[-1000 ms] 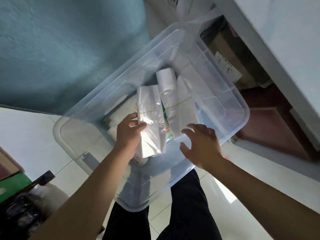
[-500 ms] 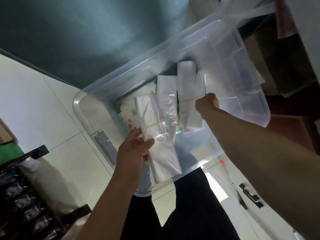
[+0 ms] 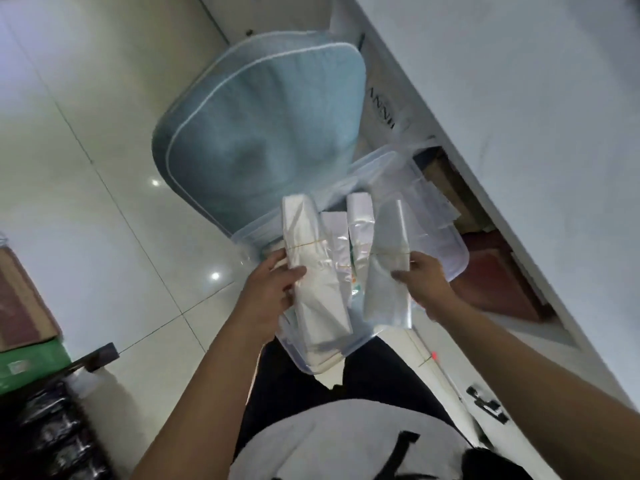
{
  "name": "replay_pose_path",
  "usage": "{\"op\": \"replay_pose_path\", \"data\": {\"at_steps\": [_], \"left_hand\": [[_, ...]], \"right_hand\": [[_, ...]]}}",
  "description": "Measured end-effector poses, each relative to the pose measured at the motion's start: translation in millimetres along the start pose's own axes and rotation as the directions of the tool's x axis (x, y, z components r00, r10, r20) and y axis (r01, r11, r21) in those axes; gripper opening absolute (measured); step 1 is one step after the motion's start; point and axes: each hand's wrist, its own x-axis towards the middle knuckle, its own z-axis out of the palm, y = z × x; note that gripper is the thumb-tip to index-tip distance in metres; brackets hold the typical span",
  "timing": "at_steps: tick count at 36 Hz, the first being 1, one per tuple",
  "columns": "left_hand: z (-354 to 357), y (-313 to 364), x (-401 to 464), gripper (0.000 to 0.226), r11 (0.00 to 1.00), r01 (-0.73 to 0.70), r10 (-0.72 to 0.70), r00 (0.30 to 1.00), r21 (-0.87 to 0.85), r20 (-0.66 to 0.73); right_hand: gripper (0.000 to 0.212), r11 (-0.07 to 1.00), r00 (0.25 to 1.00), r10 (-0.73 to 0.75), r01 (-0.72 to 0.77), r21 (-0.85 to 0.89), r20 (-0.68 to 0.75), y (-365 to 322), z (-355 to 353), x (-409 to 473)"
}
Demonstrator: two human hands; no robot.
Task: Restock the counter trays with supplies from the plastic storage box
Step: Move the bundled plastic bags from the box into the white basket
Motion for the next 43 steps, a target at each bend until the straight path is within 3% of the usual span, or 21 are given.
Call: {"op": "replay_pose_path", "data": {"at_steps": [4,8,11,17,22,29,31,32,34,35,39,43], "left_hand": [[22.9,27.4,6.0,0.041,0.999,-0.009,0.003,0.993,0.046,0.121],[61.5,39.7,13.5,0.044,0.995,-0.014,-0.009,0.973,0.099,0.232],[95.4,49.5,7.3,0.038,0.983,-0.092,0.039,0.952,0.162,0.302],[137.9,53.6,-20.7,0.038,0.960,-0.166,0.058,0.905,0.225,0.421],[165.0,37.5,-46.2,0.035,0.963,-0.172,0.064,0.892,0.206,0.447],[244.8,2.4,-72.3,0.038,0.965,-0.177,0.094,0.924,0.196,0.370],[268.8,-10.0,-75.6,0.038,0.948,-0.201,0.100,0.923,0.245,0.371],[279.2,-16.5,-76.0,0.039,0.940,-0.208,0.098,0.924,0.270,0.371],[296.6,-28.9,-75.2,0.042,0.932,-0.208,0.090,0.926,0.298,0.367],[303.8,-35.6,-74.6,0.044,0.932,-0.202,0.085,0.929,0.302,0.360],[329.9,-63.5,-75.9,0.050,0.960,-0.133,0.056,0.953,0.246,0.297],[354.5,-81.2,-77.6,0.038,0.976,-0.073,0.034,0.982,0.205,0.187]], "right_hand": [[0.024,0.993,0.997,-0.027,0.035,0.112,-0.074,8.6,-27.5,-70.7],[0.036,0.976,0.986,-0.022,0.058,0.210,-0.167,24.6,-58.8,-123.6],[0.033,0.955,0.969,0.025,0.050,0.294,-0.246,37.6,-91.3,-140.4],[0.037,0.879,0.944,0.035,0.128,0.459,-0.330,51.4,-177.7,-128.0],[0.036,0.840,0.959,-0.012,0.164,0.517,-0.284,55.3,-245.2,-85.4],[0.046,0.942,0.953,0.011,0.092,0.323,-0.303,79.1,-302.8,-22.4],[0.053,0.988,0.940,0.001,0.051,0.145,-0.340,89.3,-316.0,-12.1],[0.058,0.999,0.929,-0.023,0.011,-0.035,-0.369,94.1,-322.2,-9.3],[0.070,0.925,0.899,-0.152,-0.017,-0.379,-0.411,104.0,-329.9,-2.9],[0.073,0.881,0.882,-0.235,0.015,-0.473,-0.409,106.4,-331.3,-0.5],[0.069,0.730,0.815,-0.514,0.254,-0.634,-0.266,96.7,-322.2,13.7],[0.063,0.558,0.801,-0.597,0.385,-0.735,-0.034,80.0,-308.6,44.4]]}}
